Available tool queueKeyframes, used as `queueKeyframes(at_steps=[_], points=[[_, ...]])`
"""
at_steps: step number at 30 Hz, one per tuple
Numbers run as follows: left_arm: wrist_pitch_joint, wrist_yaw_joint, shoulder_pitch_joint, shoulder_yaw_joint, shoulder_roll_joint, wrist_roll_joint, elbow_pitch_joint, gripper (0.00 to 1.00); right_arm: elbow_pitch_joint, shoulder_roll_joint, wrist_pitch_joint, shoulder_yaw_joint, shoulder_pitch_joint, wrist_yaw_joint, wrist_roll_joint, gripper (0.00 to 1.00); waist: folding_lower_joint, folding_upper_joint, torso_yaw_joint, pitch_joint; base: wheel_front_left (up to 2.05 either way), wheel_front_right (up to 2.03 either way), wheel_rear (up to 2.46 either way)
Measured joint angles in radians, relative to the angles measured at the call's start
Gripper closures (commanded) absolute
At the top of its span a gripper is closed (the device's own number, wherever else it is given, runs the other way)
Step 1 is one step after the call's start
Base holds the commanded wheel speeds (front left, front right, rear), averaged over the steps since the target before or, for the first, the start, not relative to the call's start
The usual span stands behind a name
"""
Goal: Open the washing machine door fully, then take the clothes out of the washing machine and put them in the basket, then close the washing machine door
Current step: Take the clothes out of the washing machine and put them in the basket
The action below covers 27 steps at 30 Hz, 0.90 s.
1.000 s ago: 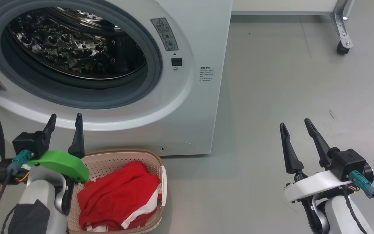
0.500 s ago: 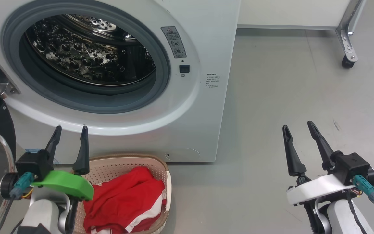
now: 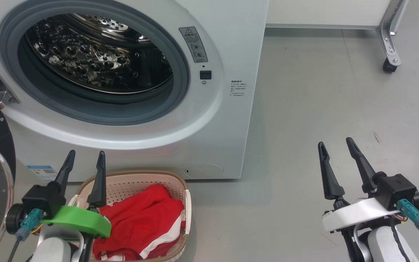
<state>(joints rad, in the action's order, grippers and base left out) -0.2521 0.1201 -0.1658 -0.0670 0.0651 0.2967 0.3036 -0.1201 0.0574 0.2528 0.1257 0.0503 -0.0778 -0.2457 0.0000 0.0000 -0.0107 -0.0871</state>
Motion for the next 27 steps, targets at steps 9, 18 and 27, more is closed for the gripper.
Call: queueKeyframes(at_steps=[9,18,27], points=[[0.000,0.000,0.025,0.001,-0.008,0.000,-0.055,0.00,0.005,0.000,0.000,-0.001,0.000,0.000,0.003,0.00,0.0000,0.0000,0.000,-0.004,0.00,0.00,0.00],[0.000,0.001,0.041,0.003,-0.010,0.000,-0.090,0.00,0.006,0.000,0.000,0.002,0.000,-0.003,0.008,0.00,0.0000,0.0000,-0.001,-0.002,0.00,0.00,0.00],[0.000,0.001,0.058,0.003,-0.011,0.000,-0.111,0.00,0.005,-0.001,0.000,0.003,0.000,-0.003,0.009,0.00,0.0000,0.0000,-0.002,0.003,0.00,0.00,0.00]])
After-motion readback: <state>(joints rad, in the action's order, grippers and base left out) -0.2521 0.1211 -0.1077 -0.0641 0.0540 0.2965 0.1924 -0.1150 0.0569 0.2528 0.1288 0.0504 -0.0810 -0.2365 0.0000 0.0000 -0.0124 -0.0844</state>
